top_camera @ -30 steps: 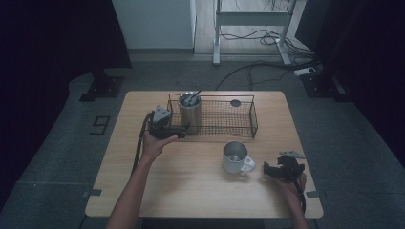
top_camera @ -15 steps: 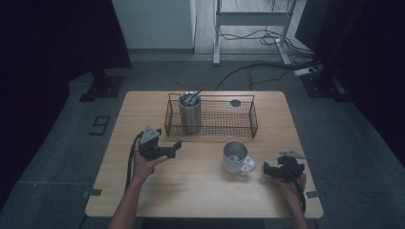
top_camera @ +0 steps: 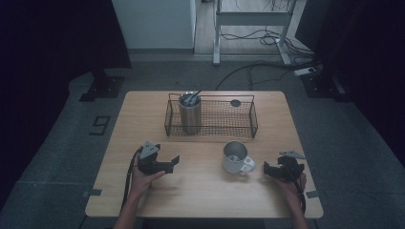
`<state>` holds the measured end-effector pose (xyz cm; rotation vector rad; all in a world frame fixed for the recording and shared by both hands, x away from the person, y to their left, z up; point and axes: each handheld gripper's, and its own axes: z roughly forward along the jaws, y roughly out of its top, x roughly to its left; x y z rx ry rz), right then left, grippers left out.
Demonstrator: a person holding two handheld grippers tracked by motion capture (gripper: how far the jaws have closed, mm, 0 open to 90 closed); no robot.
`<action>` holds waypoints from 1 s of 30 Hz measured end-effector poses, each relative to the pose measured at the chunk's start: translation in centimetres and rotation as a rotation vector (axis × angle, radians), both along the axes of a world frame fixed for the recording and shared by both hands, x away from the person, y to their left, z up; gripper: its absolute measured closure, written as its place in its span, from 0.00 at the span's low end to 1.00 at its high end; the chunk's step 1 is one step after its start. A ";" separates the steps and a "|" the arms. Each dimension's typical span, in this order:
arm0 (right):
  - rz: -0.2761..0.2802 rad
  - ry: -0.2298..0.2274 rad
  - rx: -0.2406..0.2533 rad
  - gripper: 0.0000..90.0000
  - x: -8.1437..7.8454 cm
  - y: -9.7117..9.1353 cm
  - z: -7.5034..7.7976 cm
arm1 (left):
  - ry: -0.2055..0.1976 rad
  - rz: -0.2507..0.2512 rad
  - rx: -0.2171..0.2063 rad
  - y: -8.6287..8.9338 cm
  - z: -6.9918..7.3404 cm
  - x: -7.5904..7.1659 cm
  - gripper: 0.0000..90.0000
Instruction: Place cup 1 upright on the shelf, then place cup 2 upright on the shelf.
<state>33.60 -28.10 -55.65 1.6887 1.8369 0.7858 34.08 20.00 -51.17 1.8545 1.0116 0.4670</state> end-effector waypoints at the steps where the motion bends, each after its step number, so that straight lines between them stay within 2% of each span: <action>1: 0.000 0.000 0.000 0.02 0.0 0.0 0.0 | 0.000 0.001 0.006 0.0 -0.1 0.0 0.02; 7: 0.004 -0.001 0.002 0.02 0.0 0.0 0.0 | 0.005 0.007 0.002 0.1 -0.4 -0.3 0.03; 11: 0.005 -0.022 -0.001 0.10 -0.2 0.0 0.1 | 0.008 0.008 0.032 -0.1 -0.7 -0.5 0.03; 13: 0.001 -0.038 -0.012 0.10 -0.4 0.0 0.2 | 0.008 0.011 0.041 -0.1 -0.8 -0.5 0.03; 20: 0.017 -0.103 0.046 0.12 -1.1 -0.1 1.8 | 0.004 0.010 0.031 0.0 -0.8 -0.8 0.03; 24: 0.046 -0.140 0.089 0.11 -1.5 0.1 2.9 | 0.001 0.008 0.024 0.0 -0.7 -0.8 0.03; 30: 0.088 -0.182 0.113 0.11 -2.1 1.0 4.4 | 0.009 -0.001 0.028 -0.2 -1.0 -0.7 0.03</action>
